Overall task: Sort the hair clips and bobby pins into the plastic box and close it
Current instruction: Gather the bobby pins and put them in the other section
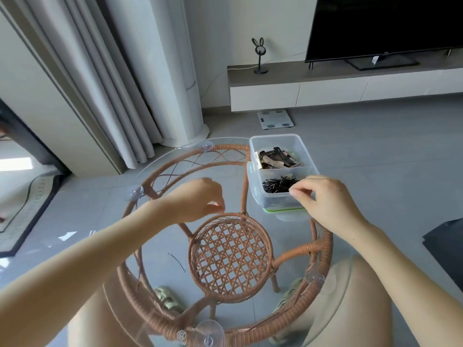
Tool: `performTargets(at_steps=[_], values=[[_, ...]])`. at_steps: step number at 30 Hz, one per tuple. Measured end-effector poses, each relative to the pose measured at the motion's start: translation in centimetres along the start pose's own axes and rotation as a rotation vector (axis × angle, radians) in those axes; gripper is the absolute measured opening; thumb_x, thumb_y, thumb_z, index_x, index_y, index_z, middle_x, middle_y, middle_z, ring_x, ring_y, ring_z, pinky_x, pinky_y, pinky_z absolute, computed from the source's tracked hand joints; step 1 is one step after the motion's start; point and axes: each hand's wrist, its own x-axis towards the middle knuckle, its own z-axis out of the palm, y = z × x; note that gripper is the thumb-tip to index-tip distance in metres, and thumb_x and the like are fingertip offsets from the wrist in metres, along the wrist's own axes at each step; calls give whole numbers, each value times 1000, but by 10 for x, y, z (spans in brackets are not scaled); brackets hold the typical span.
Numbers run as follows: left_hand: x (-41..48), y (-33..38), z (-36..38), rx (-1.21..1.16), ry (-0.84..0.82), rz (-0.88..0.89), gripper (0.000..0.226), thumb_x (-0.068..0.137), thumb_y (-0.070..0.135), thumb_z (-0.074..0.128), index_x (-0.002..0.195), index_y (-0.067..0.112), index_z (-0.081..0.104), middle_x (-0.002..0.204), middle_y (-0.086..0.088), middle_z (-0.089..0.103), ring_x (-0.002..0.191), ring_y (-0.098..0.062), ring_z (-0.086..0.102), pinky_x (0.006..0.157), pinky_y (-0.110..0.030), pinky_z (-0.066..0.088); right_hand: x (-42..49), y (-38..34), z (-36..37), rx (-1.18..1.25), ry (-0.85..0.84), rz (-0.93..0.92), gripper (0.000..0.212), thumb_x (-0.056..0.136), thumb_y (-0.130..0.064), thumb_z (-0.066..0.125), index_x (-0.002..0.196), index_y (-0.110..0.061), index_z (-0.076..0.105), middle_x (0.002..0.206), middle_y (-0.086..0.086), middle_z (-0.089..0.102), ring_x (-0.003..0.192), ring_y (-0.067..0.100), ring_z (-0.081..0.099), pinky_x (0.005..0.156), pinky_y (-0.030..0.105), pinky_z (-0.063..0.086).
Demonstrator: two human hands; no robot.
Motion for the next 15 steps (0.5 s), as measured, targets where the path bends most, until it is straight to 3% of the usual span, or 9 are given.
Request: performTargets(at_steps=[3, 5, 7, 10, 11, 13, 15], values=[[-44, -33, 37, 65, -132, -4, 24, 86, 40, 56, 105, 32, 68, 114, 14, 60, 112, -7, 45, 99, -31, 41, -11, -15, 18, 2, -48, -56, 11, 82, -16, 62, 75, -15, 70, 74, -2, 69, 75, 18, 60, 65, 39, 51], [-64, -43, 53, 42, -177, -10, 26, 83, 41, 58, 108, 34, 65, 119, 16, 56, 113, -4, 42, 104, -24, 35, -16, -25, 27, 6, -66, -86, 9, 81, -15, 64, 73, -15, 70, 70, -2, 68, 71, 17, 59, 64, 36, 50], [-75, -47, 65, -33, -160, -19, 27, 83, 39, 59, 109, 31, 64, 110, 23, 50, 102, 5, 38, 96, -12, 28, -20, -33, 32, -9, -50, -104, 7, 78, -13, 68, 72, -14, 70, 68, -2, 68, 68, 16, 60, 63, 19, 42], [-80, -52, 80, -156, -31, -61, 19, 83, 32, 62, 96, 19, 67, 88, 35, 38, 87, 14, 36, 90, -9, 29, -25, -38, 37, -27, -41, -99, 5, 78, -13, 69, 73, -15, 71, 69, -2, 69, 68, 14, 58, 60, 8, 32], [-83, -53, 85, -159, 1, -63, 17, 83, 31, 62, 91, 17, 69, 86, 34, 40, 85, 12, 38, 89, -10, 33, -26, -38, 38, -13, -54, -90, 5, 79, -14, 68, 74, -14, 71, 70, -2, 69, 69, 14, 57, 61, 9, 36], [-88, -54, 96, -93, 72, -43, 17, 81, 33, 62, 83, 18, 69, 84, 21, 56, 84, 3, 41, 81, -16, 45, -29, -36, 40, -1, -70, -85, 7, 80, -15, 66, 75, -14, 71, 71, -2, 69, 69, 15, 57, 59, 25, 46], [-90, -51, 100, -20, 151, -18, 18, 80, 36, 58, 78, 20, 67, 81, 10, 63, 85, -2, 47, 72, -26, 54, -33, -34, 39, 4, -59, -59, 8, 80, -14, 66, 74, -14, 71, 69, -2, 69, 68, 16, 57, 58, 28, 46]])
